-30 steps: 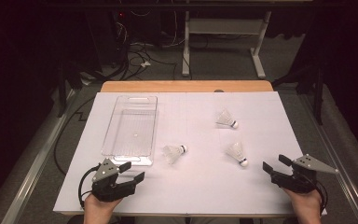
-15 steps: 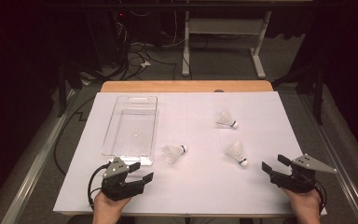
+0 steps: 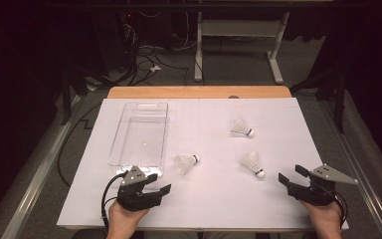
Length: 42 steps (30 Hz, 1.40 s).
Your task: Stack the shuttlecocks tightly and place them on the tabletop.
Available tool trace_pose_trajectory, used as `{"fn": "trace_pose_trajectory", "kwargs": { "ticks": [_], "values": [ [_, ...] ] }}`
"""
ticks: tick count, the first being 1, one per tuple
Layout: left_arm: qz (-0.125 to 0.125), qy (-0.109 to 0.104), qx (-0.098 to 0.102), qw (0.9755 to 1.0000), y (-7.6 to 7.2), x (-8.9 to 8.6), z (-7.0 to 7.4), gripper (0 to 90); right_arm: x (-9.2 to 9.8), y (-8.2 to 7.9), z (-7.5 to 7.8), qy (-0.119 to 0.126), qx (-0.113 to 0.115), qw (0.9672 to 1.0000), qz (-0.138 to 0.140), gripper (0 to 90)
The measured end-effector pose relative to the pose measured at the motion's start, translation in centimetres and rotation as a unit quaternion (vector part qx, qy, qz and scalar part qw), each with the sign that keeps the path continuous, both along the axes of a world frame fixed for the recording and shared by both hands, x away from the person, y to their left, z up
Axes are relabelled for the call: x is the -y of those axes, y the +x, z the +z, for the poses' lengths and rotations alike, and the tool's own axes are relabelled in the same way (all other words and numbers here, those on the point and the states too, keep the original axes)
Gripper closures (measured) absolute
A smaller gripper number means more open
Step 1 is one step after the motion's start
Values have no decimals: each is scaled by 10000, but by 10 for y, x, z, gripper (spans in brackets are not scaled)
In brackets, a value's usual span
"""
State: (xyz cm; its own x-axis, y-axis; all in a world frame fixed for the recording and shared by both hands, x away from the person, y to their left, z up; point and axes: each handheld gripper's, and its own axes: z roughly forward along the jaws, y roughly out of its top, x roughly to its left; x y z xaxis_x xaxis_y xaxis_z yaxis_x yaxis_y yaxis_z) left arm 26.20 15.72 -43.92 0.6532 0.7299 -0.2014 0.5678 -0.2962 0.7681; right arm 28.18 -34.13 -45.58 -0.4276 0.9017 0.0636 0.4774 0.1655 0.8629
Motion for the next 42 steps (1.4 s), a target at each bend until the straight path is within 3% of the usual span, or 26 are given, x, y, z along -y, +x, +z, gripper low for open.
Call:
{"fn": "trace_pose_trajectory", "kwargs": {
  "ticks": [4,30,42],
  "values": [
    [-3,89,-16,10000,2,6,-1,386,0,0,0,-10,4,10000,4,274],
    [-20,169,-171,9997,22,33,-2,425,0,0,0,-4,-14,10000,23,276],
    [-7,275,-153,9995,33,45,-1,436,0,0,0,36,-9,10000,28,275]
  ]
}}
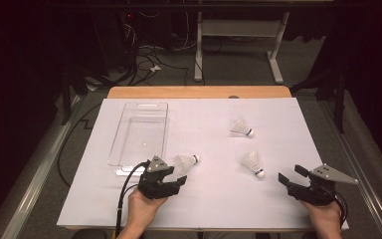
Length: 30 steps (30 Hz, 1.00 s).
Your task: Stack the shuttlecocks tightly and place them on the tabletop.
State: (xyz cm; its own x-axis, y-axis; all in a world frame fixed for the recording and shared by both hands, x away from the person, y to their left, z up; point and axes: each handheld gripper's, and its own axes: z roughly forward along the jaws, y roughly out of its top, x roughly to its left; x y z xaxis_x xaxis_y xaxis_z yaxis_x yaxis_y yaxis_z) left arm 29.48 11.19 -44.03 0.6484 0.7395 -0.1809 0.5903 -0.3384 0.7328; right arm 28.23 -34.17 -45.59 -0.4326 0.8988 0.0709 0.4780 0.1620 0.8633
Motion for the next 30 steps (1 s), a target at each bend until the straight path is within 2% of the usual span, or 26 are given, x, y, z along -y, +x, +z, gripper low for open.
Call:
{"fn": "trace_pose_trajectory", "kwargs": {
  "ticks": [14,24,30],
  "values": [
    [75,142,-32,9999,11,7,-3,463,0,0,0,-3,1,10000,11,275],
    [97,366,25,9993,17,19,0,492,0,0,0,-3,2,10000,14,275],
    [127,386,-58,9992,20,23,-3,511,0,0,0,4,9,10000,27,275]
  ]
}}
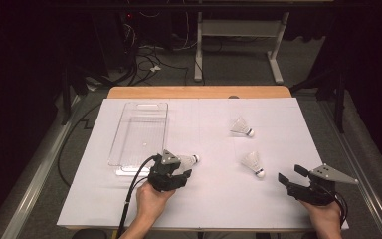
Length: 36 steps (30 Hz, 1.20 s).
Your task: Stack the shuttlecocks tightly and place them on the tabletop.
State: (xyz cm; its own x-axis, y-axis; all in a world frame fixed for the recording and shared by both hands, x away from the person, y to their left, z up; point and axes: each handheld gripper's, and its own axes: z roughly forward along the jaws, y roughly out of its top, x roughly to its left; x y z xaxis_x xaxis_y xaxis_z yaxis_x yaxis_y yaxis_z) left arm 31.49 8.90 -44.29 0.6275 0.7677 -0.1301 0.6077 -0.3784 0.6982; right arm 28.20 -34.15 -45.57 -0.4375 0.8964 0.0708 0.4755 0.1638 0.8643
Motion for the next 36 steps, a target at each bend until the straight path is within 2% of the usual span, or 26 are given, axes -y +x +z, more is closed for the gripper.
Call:
{"fn": "trace_pose_trajectory", "kwargs": {
  "ticks": [8,24,36],
  "values": [
    [29,-25,-39,10000,4,2,-3,569,0,0,0,-1,3,10000,5,275],
    [112,-250,-62,9996,10,3,-7,707,0,0,0,1,0,10000,14,275],
    [162,-291,-45,9994,13,1,-6,808,0,0,0,21,18,10000,56,273]
  ]
}}
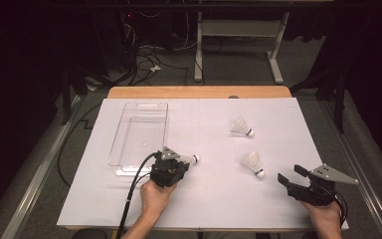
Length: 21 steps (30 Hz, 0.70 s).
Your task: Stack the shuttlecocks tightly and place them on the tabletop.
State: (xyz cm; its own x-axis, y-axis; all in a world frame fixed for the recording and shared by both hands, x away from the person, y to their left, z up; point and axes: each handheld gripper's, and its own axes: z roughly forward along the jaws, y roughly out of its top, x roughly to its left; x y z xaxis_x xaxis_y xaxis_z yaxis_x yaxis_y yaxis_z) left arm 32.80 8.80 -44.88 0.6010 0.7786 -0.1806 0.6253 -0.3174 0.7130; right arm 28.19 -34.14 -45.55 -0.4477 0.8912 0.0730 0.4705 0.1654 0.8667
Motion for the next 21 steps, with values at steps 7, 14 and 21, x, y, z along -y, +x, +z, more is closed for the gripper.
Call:
{"fn": "trace_pose_trajectory", "kwargs": {
  "ticks": [7,14,21],
  "values": [
    [-8,-2,-4,10000,1,-1,0,872,0,0,0,0,0,10000,4,273],
    [-72,-10,6,10000,2,-2,2,893,0,0,0,-2,-18,10000,-15,273],
    [-125,11,68,9999,4,0,10,892,0,0,0,0,-21,10000,-14,273]
  ]
}}
